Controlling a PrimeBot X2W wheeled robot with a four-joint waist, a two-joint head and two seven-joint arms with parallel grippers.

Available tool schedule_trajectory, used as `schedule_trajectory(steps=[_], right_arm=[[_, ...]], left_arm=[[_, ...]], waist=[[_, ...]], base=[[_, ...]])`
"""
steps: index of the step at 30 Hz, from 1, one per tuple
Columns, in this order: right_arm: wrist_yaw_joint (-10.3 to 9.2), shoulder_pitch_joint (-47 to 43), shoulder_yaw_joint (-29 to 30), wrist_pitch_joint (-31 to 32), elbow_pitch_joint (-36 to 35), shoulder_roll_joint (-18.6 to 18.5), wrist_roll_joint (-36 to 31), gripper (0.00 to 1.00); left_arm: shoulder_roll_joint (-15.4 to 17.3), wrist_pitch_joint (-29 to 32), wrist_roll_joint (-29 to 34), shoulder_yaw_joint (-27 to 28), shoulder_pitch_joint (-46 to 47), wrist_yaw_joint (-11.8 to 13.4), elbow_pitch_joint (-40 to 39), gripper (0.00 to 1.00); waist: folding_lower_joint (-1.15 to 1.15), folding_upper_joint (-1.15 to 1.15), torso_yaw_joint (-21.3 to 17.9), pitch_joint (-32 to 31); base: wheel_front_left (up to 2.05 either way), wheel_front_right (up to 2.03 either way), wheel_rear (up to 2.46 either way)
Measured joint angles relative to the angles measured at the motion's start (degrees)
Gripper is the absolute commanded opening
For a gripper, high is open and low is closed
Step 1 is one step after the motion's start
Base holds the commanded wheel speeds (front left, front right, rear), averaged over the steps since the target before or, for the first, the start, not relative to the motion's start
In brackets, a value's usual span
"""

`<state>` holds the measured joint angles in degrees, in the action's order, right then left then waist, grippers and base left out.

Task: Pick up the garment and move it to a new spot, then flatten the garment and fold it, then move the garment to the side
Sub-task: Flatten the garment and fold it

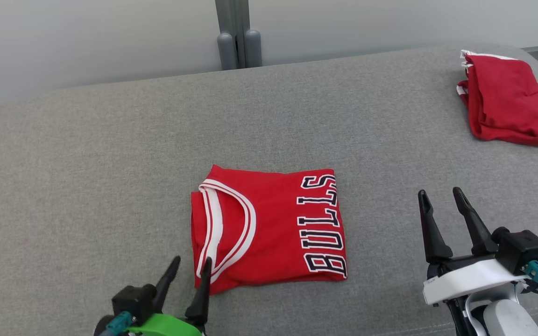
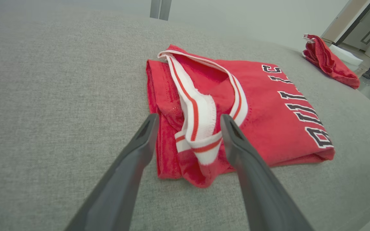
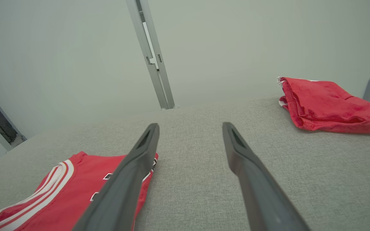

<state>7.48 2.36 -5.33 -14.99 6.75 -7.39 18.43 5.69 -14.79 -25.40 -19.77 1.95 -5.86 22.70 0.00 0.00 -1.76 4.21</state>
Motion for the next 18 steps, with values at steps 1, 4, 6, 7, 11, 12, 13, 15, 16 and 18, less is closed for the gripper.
schedule_trajectory(steps=[1, 4, 6, 7, 11, 12, 13, 15, 16, 18], right_arm=[[0.00, 0.12, 0.01, 0.00, -0.11, -0.19, -0.07, 1.00], [0.00, 0.34, 0.11, 0.00, -0.52, -0.53, -0.45, 1.00], [0.00, 0.34, 0.13, 0.00, -0.68, -0.60, -0.70, 1.00], [0.00, 0.34, 0.12, -0.01, -0.69, -0.64, -0.92, 1.00], [0.00, 0.38, -0.10, 0.00, -0.66, -0.91, -1.21, 1.00], [0.00, 0.41, -0.19, 0.00, -0.62, -0.99, -1.33, 1.00], [0.00, 0.44, -0.24, 0.00, -0.54, -1.10, -1.51, 1.00], [0.00, 0.60, -0.25, 0.00, -0.35, -1.34, -1.52, 1.00], [0.00, 0.62, -0.23, -0.01, -0.27, -1.45, -1.52, 1.00], [0.00, 0.62, -0.23, -0.01, -0.05, -1.69, -1.52, 1.00]], left_arm=[[0.15, -0.09, 0.48, 1.05, 0.09, 0.43, -1.10, 1.00], [0.64, -0.16, 1.76, 5.43, 0.40, 1.63, -5.52, 1.00], [1.10, -0.18, 3.69, 8.68, 0.43, 2.42, -8.42, 1.00], [1.46, -0.18, 4.58, 10.18, 0.47, 2.78, -9.46, 1.00], [2.33, -0.18, 6.27, 14.72, 0.55, 3.36, -11.80, 1.00], [2.49, -0.18, 7.01, 15.64, 0.58, 3.38, -12.20, 1.00], [2.69, -0.19, 7.40, 16.45, 0.64, 3.42, -12.49, 1.00], [3.07, -0.18, 8.01, 17.60, 0.65, 3.42, -12.65, 1.00], [3.27, -0.18, 8.31, 18.05, 0.65, 3.42, -12.63, 1.00], [3.61, -0.18, 8.66, 18.91, 0.65, 3.42, -12.47, 1.00]], waist=[[0.00, 0.00, 0.13, -0.07], [0.00, 0.00, 0.52, -0.34], [0.00, 0.00, 0.72, -0.60], [0.00, 0.00, 0.79, -0.77], [0.00, 0.00, 0.91, -1.36], [0.00, 0.00, 0.91, -1.51], [0.00, 0.00, 0.90, -1.65], [0.00, 0.00, 0.90, -1.87], [0.00, 0.00, 0.91, -2.02], [0.00, 0.00, 0.97, -2.29]], base=[[0.00, 0.00, 0.00], [0.00, 0.00, 0.00], [0.00, 0.00, 0.00], [0.00, 0.00, 0.00], [0.00, 0.00, 0.00], [0.00, 0.00, 0.00], [0.00, 0.00, 0.00], [0.00, 0.00, 0.00], [0.00, 0.00, 0.00], [0.00, 0.00, 0.00]])
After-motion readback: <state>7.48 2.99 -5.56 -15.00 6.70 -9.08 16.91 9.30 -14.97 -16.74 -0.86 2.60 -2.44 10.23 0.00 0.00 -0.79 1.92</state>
